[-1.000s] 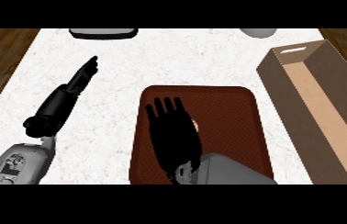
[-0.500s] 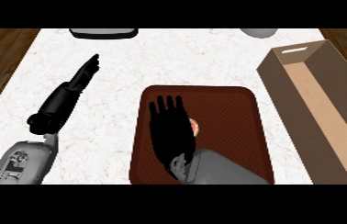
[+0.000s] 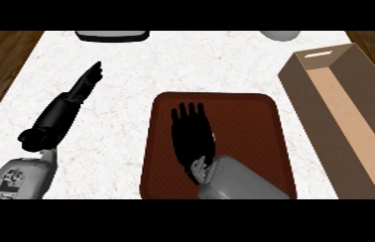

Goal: Pick the cupcake from the tray and place it in the cardboard box

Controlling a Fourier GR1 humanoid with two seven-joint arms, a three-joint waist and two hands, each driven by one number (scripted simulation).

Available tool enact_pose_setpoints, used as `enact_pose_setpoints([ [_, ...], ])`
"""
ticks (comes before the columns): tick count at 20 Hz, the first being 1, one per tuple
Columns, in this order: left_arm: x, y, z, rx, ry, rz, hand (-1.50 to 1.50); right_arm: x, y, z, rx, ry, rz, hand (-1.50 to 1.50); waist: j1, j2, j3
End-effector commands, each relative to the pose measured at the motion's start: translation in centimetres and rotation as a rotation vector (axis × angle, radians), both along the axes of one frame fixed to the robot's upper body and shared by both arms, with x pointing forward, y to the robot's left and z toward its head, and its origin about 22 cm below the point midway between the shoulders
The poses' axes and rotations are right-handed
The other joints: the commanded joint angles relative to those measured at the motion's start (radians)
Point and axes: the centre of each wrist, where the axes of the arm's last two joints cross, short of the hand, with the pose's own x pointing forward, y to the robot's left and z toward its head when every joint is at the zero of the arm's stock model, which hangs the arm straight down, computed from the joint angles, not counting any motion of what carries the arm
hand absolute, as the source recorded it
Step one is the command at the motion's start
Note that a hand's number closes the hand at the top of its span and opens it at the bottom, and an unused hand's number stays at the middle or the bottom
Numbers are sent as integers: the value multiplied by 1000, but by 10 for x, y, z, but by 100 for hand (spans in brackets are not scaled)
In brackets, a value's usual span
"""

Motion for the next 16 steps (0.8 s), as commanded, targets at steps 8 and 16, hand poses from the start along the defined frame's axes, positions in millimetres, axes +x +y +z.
enact_pose_setpoints([
  [8,6,-12,2,-7,-17,3,0,12,-9,-22,-59,7,-77,-150,-4,0,0],
  [16,-9,-5,10,6,3,10,0,21,-23,-37,-27,40,-65,-150,-2,-1,0],
])
